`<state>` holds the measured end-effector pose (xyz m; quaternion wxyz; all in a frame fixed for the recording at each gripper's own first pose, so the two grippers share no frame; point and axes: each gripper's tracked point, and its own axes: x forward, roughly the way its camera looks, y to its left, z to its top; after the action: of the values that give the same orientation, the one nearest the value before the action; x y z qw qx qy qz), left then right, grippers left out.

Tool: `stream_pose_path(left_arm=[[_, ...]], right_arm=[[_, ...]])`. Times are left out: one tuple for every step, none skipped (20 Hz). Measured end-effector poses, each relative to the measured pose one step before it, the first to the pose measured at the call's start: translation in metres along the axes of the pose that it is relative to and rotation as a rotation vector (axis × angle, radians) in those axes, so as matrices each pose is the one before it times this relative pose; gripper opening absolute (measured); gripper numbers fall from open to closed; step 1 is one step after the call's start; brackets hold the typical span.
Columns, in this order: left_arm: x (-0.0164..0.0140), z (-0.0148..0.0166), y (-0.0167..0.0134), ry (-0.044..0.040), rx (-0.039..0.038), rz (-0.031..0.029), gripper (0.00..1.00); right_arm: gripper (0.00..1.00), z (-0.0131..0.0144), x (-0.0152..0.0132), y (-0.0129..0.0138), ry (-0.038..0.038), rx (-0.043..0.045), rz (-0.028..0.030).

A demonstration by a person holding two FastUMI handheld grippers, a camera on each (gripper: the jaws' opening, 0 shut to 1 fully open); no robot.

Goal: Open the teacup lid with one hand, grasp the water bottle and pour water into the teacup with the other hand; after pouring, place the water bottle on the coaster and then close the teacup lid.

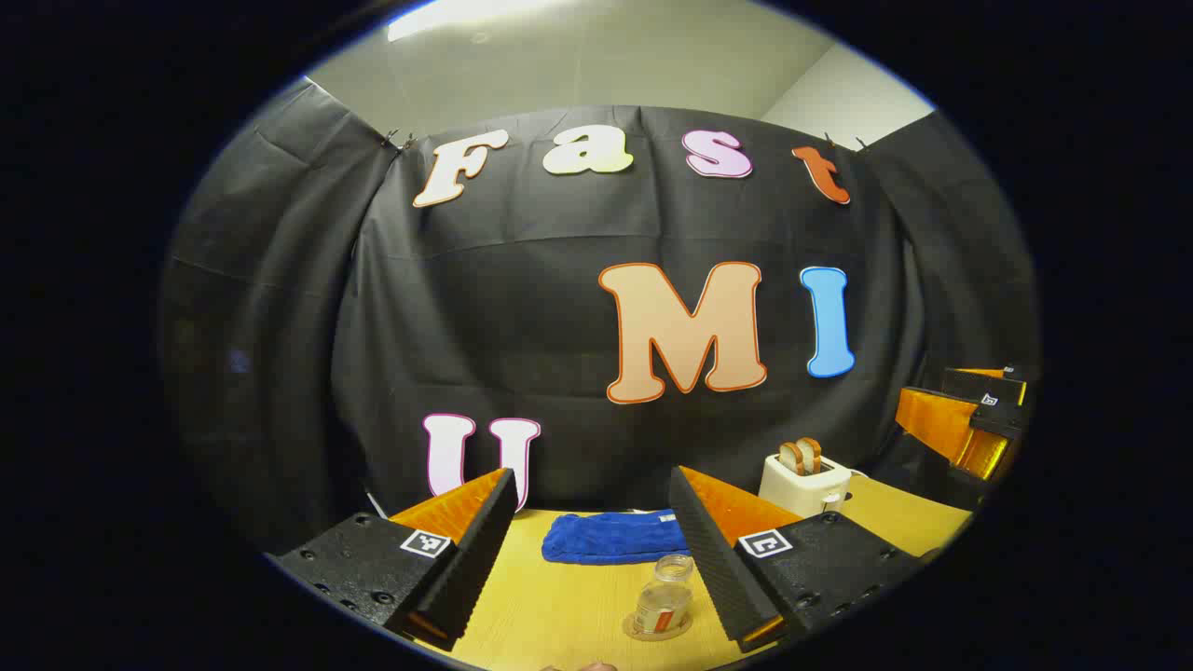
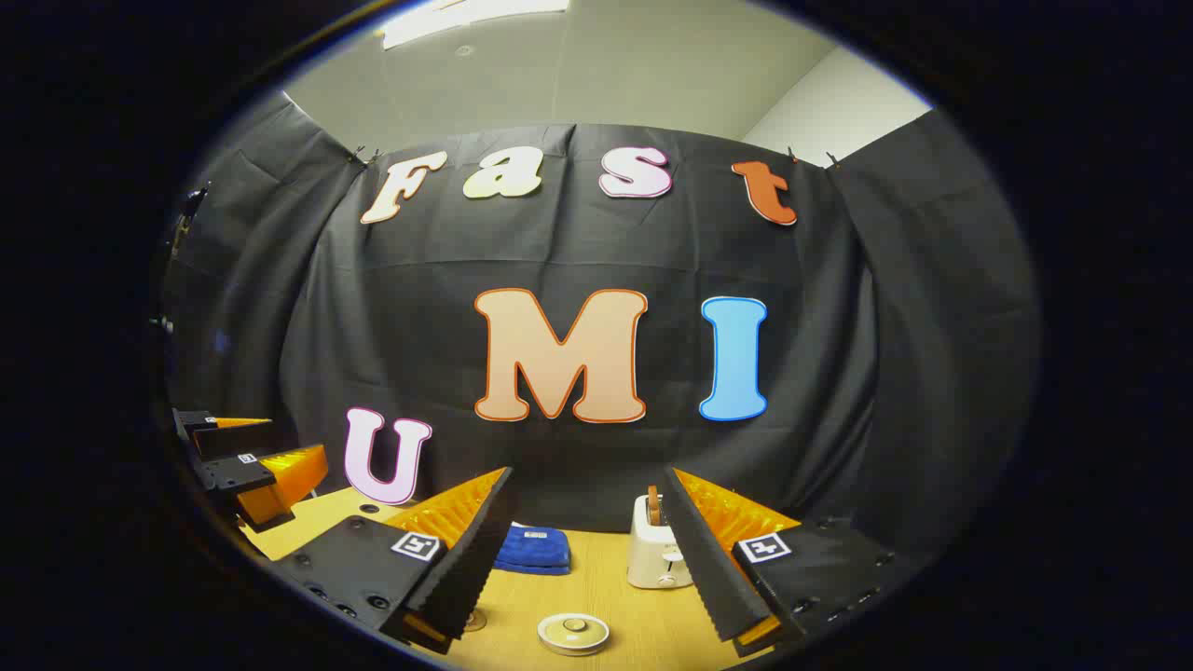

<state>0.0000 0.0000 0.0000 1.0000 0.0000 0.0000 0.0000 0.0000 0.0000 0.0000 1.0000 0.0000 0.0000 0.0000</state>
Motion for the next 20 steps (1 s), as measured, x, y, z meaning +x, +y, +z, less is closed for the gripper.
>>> stream_pose_path(left_arm=[[-0.00033,0.00061,-0.00167,-0.00314,0.00241,-0.00570,0.95],[-0.00058,0.00192,-0.00144,-0.00294,0.00390,-0.00240,0.95],[-0.00082,0.00176,-0.00014,-0.00398,0.00257,-0.00360,0.95],[-0.00080,0.00213,-0.00154,-0.00483,0.00076,-0.00403,0.95],[-0.00026,0.00031,-0.00045,-0.00338,-0.00015,-0.00212,0.95],[-0.00028,0.00057,-0.00070,-0.00086,-0.00063,-0.00290,0.95],[0.00020,-0.00029,-0.00044,0.00203,-0.00015,-0.00144,0.95],[-0.00145,-0.00023,0.00040,0.00278,0.00025,0.00044,0.95],[-0.00091,-0.00044,0.00075,0.00079,-0.00096,0.00248,0.95],[-0.00036,0.00086,0.00118,-0.00056,-0.00306,0.00273,0.94],[-0.00046,-0.00055,0.00052,-0.00032,-0.00189,0.00169,0.94],[-0.00028,-0.00083,0.00076,0.00337,0.00124,0.00307,0.94],[-0.00008,-0.00060,0.00059,0.00174,-0.00093,0.00128,0.94],[-0.00081,0.00091,0.00022,0.00194,-0.00003,0.00158,0.94],[-0.00063,-0.00107,0.00050,0.00128,-0.00010,0.00153,0.94],[-0.00046,-0.00026,0.00068,-0.00011,-0.00029,0.00185,0.96],[-0.00018,-0.00151,-0.00035,0.00106,0.00043,0.00188,0.96],[-0.00016,-0.00001,0.00069,0.00155,0.00022,0.00235,0.95],[-0.00037,-0.00039,0.00071,0.00073,-0.00021,0.00170,0.94],[-0.00075,0.00038,0.00013,0.00064,0.00054,0.00195,0.94]], right_arm=[[0.94,-0.00033,-0.00056,-0.00089,0.00117,0.00002,-0.00151],[0.94,-0.00064,-0.00054,-0.00065,0.00328,-0.00094,-0.00070],[0.96,-0.00111,-0.00044,-0.00114,0.00242,-0.00096,0.00017],[0.99,-0.00075,-0.00024,-0.00013,0.00157,-0.00198,0.00011],[0.94,0.00008,-0.00015,-0.00033,0.00176,-0.00250,-0.00042],[0.94,-0.00075,-0.00023,0.00073,0.00360,-0.00227,0.00159],[0.97,-0.00144,-0.00009,0.00052,0.00379,-0.00131,0.00221],[1.00,-0.00059,0.00125,0.00138,0.00334,-0.00105,0.00418],[0.98,0.00001,-0.00027,0.00098,0.00187,-0.00050,0.00378],[0.96,0.00052,0.00027,0.00089,0.00043,-0.00141,0.00260],[0.94,-0.00102,0.00091,-0.00008,-0.00092,-0.00141,0.00188],[0.99,-0.00041,0.00084,0.00068,0.00052,-0.00154,0.00241],[0.99,-0.00071,0.00038,0.00080,-0.00015,-0.00161,0.00132],[0.94,0.00001,0.00012,0.00035,0.00017,-0.00180,0.00137],[0.94,-0.00121,0.00070,-0.00089,0.00048,-0.00167,-0.00005],[0.99,-0.00020,0.00039,-0.00043,0.00103,-0.00135,-0.00006],[1.00,-0.00105,-0.00055,-0.00034,0.00125,0.00013,0.00059],[1.00,-0.00190,0.00017,0.00016,0.00267,-0.00091,-0.00011],[0.99,-0.00217,0.00073,-0.00036,0.00337,-0.00112,0.00079],[0.99,-0.00114,0.00028,0.00052,0.00400,-0.00143,0.00198]])
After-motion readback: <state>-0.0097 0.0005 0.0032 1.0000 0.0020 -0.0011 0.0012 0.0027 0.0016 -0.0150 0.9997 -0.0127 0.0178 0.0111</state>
